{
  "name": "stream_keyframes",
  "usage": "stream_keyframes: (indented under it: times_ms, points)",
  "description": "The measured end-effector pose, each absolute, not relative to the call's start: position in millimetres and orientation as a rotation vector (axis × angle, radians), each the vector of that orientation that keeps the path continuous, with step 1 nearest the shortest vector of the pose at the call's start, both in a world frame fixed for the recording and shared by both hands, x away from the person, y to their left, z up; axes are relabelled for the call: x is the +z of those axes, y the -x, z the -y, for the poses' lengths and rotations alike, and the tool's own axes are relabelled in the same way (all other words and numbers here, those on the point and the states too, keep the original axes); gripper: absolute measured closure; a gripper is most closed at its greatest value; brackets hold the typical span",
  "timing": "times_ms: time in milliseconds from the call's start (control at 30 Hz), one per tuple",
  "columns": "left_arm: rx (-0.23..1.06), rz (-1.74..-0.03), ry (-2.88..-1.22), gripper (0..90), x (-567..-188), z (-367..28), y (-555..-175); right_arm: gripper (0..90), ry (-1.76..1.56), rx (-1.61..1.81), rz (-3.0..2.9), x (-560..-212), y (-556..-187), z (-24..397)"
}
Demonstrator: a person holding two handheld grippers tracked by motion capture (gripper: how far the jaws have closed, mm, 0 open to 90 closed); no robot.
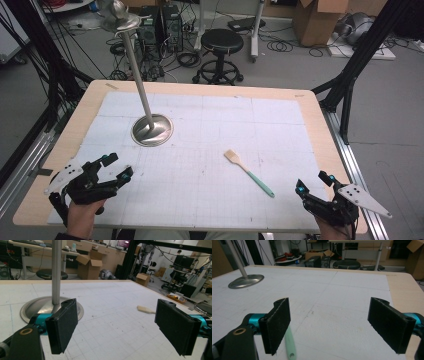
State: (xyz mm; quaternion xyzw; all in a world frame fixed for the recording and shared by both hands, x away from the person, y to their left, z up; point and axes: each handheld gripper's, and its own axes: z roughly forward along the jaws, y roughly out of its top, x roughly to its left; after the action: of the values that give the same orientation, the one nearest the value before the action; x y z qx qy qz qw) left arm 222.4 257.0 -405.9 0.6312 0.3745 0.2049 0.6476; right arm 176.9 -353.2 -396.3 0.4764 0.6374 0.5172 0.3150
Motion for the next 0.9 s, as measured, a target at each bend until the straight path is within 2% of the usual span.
stream_keyframes:
  times_ms: [333,500,633,767,833,867,900]
  points:
    - [0.462,-0.861,-1.434,19.0,-407.2,-257.5,-223.3,18.5,-1.278,1.368,-1.682,-398.9,-180.7,352.5]
    - [0.459,-0.864,-1.431,19.0,-407.4,-258.6,-222.1,24.0,-1.267,1.36,-1.713,-399.1,-181.7,347.8]
    - [0.452,-0.855,-1.442,19.2,-408.2,-258.7,-221.4,32.8,-1.249,1.382,-1.747,-397.5,-184.2,342.0]
    - [0.448,-0.86,-1.437,19.2,-408.7,-258.8,-222.6,54.4,-1.204,1.43,-1.822,-396.2,-189.6,330.3]
    - [0.444,-0.859,-1.442,19.2,-409.0,-258.3,-223.6,71.1,-1.153,1.427,-1.904,-396.9,-193.6,321.7]
    - [0.445,-0.859,-1.442,19.2,-409.2,-257.9,-223.9,82.5,-1.124,1.403,-1.946,-397.7,-195.7,316.6]
    - [0.443,-0.86,-1.441,19.2,-409.4,-257.0,-224.0,89.3,-1.102,1.379,-1.988,-399.3,-198.4,311.9]
